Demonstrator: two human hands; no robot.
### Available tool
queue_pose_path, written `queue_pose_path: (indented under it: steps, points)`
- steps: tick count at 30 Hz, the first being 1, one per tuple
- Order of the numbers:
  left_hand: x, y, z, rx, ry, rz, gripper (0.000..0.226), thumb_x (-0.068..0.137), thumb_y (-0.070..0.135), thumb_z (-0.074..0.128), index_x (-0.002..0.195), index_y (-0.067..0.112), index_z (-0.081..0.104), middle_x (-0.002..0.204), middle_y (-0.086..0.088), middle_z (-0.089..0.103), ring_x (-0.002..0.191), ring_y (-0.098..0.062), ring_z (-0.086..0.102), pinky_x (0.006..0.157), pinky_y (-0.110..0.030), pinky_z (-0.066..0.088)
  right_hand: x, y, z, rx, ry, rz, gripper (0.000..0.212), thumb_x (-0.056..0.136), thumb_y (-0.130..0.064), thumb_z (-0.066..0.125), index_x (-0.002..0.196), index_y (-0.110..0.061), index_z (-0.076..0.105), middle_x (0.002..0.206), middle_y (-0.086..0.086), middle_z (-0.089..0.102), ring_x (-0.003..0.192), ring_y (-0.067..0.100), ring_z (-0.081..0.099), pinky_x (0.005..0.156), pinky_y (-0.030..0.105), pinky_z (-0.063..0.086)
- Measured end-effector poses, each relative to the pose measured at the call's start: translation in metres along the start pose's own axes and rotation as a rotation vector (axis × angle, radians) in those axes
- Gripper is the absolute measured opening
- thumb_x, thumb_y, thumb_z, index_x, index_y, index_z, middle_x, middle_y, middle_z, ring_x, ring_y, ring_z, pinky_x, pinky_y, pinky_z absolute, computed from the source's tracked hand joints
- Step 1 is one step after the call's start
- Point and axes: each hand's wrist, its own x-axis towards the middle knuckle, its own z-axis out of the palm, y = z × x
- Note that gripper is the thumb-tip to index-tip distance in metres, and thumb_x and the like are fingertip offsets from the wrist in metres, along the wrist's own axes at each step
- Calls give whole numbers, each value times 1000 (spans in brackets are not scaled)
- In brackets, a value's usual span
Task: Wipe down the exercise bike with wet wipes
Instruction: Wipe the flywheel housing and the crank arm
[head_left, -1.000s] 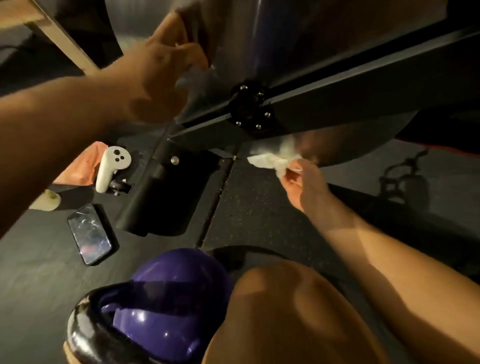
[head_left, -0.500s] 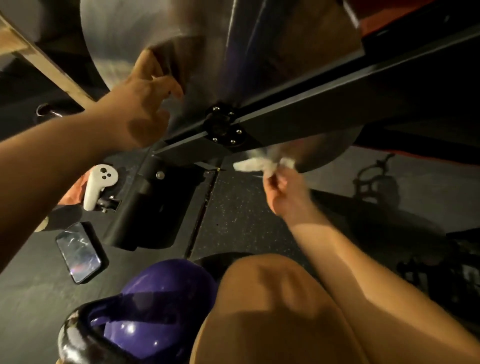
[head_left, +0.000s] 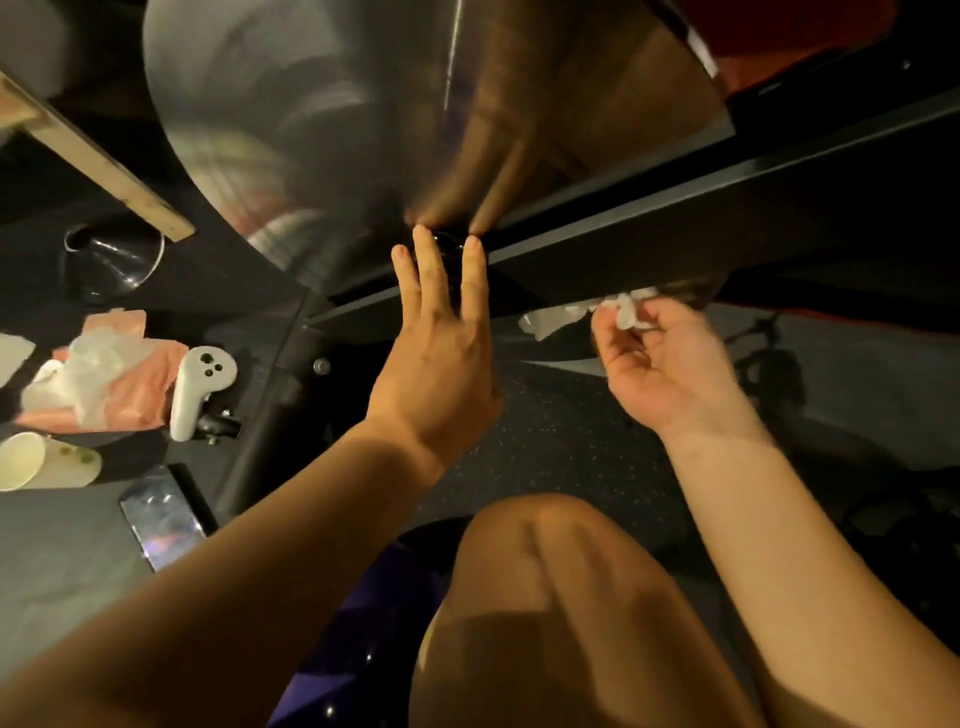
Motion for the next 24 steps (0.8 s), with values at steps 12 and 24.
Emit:
queue_pose_path:
  steps: [12,24]
  points:
    - [2,0,16,-50,90,-12,98,81,6,60,155,6,-4,156,-24,-25,142,-51,-17,118,-61,13,68,74,-13,-76,95,89,28,94,4,50,114,-12,61,110,18,64,105,28,64,95,32,52]
    - [-1,-2,-20,-277,-128,-114,101,80,9,63,157,27,0,160,-5,-28,147,-40,17,113,-42,36,-71,-37,-13,307,-181,-179,13,88,-3,57,93,1,68,79,14,67,66,18,63,66,23,52]
